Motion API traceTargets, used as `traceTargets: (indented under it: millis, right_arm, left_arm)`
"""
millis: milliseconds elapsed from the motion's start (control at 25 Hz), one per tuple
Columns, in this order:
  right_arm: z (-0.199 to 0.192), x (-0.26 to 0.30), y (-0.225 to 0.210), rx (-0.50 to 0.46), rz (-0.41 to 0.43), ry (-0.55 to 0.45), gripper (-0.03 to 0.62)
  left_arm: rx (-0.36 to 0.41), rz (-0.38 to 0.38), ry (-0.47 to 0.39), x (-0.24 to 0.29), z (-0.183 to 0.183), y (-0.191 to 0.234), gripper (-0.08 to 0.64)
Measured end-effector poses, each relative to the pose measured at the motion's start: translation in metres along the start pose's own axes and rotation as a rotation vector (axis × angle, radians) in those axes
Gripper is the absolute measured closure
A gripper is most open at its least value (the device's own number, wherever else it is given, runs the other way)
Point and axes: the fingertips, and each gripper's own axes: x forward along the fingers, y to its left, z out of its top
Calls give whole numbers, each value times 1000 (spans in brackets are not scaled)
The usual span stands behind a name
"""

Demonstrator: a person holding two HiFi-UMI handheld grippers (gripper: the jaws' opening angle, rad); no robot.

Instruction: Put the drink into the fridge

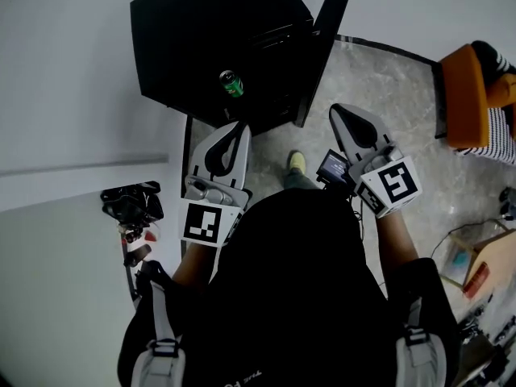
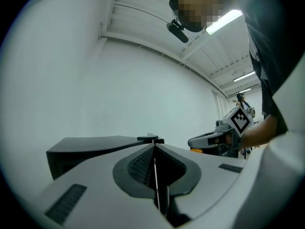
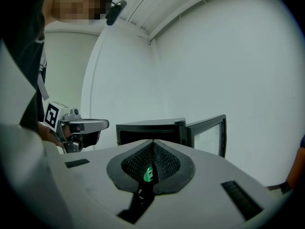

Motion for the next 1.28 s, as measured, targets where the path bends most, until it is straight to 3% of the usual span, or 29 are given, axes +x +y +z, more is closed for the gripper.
traceTargets:
  millis: [400, 720, 1040, 1280]
  right_arm:
    - [-17, -69, 77, -24, -14, 7, 581]
    - [-29, -130, 136, -28, -47, 8, 581]
    - [-28, -166, 150, -68, -78, 10, 581]
    - [-22, -187, 134, -59, -110, -5, 581]
  left_arm:
    - [-8, 24, -15, -111, 0, -32, 548]
    - [-23, -7, -32, -183, 4, -72, 548]
    - [-44, -45, -39, -196, 10, -101, 548]
    - [-59, -61, -29, -178, 18, -128, 548]
